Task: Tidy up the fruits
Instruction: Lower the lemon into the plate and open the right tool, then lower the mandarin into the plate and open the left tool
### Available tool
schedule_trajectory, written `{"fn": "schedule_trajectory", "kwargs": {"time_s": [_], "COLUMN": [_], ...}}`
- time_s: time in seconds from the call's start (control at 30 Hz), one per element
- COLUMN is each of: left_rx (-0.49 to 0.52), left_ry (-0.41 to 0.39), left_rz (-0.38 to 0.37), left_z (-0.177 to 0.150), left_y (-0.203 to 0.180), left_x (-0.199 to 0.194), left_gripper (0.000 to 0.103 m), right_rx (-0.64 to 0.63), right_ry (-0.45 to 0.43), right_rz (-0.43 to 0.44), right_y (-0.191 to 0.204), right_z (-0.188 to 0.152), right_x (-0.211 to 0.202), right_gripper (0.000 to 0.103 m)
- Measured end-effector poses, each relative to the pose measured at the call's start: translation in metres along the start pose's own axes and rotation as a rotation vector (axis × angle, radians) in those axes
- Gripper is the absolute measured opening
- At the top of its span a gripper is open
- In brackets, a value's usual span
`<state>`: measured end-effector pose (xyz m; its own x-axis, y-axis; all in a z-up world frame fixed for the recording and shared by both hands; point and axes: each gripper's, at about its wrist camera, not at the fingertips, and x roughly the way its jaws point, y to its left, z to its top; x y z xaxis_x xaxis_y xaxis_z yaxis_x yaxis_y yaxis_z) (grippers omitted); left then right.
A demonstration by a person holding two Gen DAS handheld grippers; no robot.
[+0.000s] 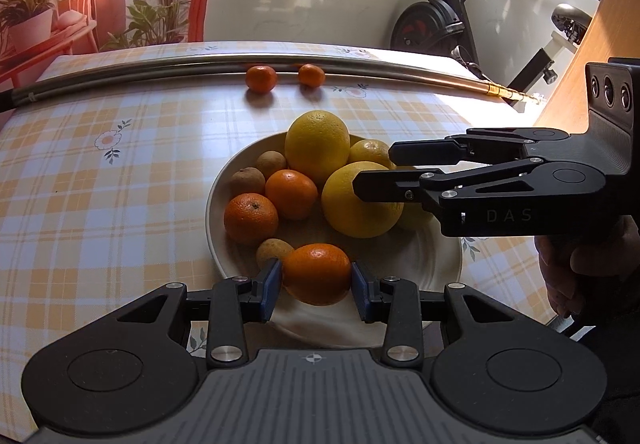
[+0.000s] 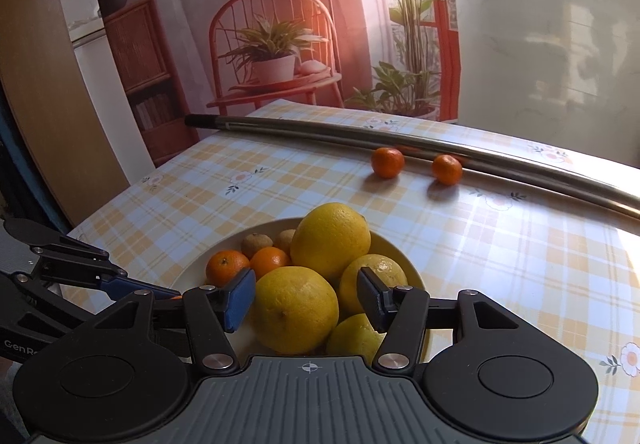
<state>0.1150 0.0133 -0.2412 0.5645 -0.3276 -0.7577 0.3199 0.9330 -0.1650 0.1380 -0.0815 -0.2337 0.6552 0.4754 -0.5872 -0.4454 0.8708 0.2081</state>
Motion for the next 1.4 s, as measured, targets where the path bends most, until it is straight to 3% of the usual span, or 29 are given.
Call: {"fn": "schedule_trajectory", "kwargs": {"time_s": [0.43, 0.9, 1.23, 1.4], "left_rx": [0.002, 0.033, -0.02, -0.052], "left_ry": [0.039, 0.014, -0.004, -0.038], "left_rz": [0.031, 0.077, 0.065, 0.065], "left_z": [-0.002, 0.001, 0.001, 0.003], "left_y": [0.003, 0.005, 0.011, 0.013], "left_x": [0.008, 0.012, 0.009, 0.002], "left_gripper": [0.04, 0.041, 0.042, 0.05], "right_rx": [0.008, 0.076, 0.098, 0.106], "right_ry": [-0.041, -0.065, -0.075, -0.08], "right_rz": [-0.033, -0.084, -0.109, -0.116], "right_y": [-0.003, -0.021, -0.027, -0.029], "right_z": [0.003, 0.001, -0.002, -0.002], "right_x": [-0.012, -0.018, -0.02, -0.021], "right_gripper": [0.053, 0.053, 0.053, 0.053]}}
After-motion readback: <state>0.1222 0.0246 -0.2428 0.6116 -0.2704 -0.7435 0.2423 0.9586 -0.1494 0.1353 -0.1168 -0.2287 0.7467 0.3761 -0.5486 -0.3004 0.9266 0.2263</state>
